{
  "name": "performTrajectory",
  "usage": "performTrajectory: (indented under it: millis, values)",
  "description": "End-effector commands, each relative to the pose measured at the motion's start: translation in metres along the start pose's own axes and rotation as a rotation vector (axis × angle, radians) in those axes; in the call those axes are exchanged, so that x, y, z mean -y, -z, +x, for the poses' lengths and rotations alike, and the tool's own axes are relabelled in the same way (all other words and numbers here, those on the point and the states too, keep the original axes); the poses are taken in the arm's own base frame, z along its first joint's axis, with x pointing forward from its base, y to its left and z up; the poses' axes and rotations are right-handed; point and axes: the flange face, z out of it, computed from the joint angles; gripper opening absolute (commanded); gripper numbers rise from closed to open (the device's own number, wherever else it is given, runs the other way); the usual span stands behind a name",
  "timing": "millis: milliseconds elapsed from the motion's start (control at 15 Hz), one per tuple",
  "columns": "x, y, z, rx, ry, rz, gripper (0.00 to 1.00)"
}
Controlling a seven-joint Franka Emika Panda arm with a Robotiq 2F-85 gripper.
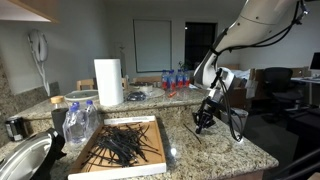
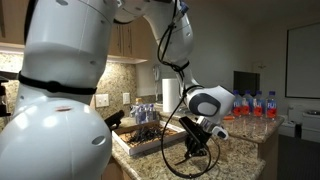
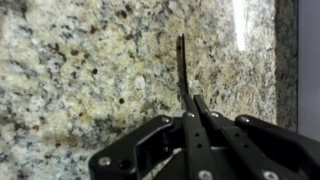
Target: Pick up all the black objects on the table and put them on the cover box
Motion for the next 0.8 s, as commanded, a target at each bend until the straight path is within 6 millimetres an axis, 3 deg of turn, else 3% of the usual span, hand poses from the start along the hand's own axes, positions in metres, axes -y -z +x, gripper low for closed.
performTrajectory:
  millis: [0,67,200,333,733]
  values:
    - [0.001,0.010,0.001,0.001,0.001,0.069,0.06]
    - [0.004,0.010,0.002,0.002,0.001,0.074,0.07]
    - [0.011,0.010,0.004,-0.016,0.006,0.070,0.32]
    - [0.017,0.010,0.009,-0.053,-0.001,0.060,0.39]
    - [0.039,0.015,0.020,-0.203,0.138,-0.068,0.77]
